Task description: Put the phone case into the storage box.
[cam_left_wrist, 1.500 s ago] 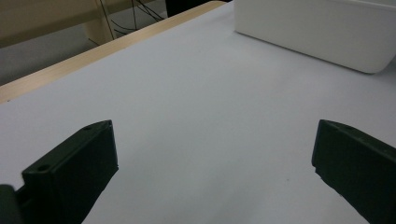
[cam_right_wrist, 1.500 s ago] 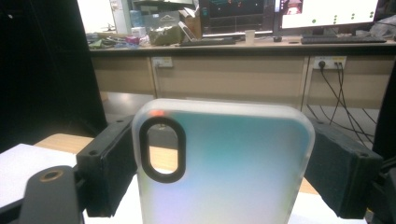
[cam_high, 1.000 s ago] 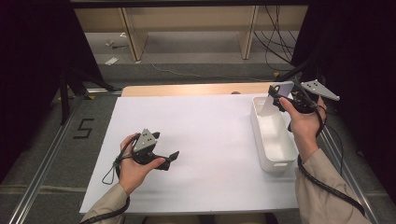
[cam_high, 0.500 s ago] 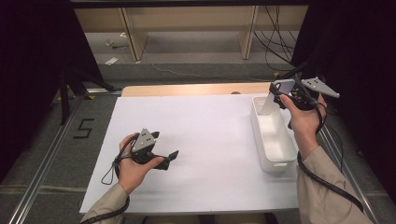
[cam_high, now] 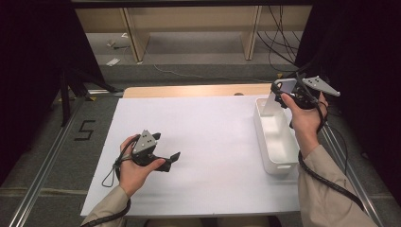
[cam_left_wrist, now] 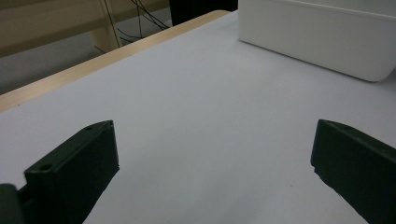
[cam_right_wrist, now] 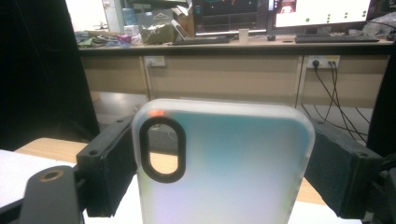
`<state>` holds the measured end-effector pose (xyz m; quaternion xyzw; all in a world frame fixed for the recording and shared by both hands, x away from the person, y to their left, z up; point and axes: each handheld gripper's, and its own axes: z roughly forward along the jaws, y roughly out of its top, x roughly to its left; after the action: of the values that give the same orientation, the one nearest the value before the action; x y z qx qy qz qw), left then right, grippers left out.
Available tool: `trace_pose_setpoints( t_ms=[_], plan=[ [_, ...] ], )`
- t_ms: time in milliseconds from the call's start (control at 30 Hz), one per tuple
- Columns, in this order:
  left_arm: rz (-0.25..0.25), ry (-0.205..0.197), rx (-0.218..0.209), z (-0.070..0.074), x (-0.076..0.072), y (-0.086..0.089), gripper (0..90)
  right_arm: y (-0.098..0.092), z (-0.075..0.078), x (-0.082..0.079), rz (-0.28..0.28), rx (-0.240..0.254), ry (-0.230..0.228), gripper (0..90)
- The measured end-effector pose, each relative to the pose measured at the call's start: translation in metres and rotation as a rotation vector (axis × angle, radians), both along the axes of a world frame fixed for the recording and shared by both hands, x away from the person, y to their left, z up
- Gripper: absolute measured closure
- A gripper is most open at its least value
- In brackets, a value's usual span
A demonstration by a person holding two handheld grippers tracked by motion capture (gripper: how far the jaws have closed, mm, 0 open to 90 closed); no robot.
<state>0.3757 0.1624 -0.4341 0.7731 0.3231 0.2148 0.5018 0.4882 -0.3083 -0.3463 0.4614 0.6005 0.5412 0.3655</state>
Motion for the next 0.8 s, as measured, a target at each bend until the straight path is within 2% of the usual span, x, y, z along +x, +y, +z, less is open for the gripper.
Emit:
trace_pose_setpoints(
  t_ms=[800],
  plan=[
    [-0.001, 0.000, 0.000, 0.000, 0.000, 0.000, 0.1, -0.002, 0.000, 0.012, -0.019, 0.011, 0.000, 17.9]
  ],
)
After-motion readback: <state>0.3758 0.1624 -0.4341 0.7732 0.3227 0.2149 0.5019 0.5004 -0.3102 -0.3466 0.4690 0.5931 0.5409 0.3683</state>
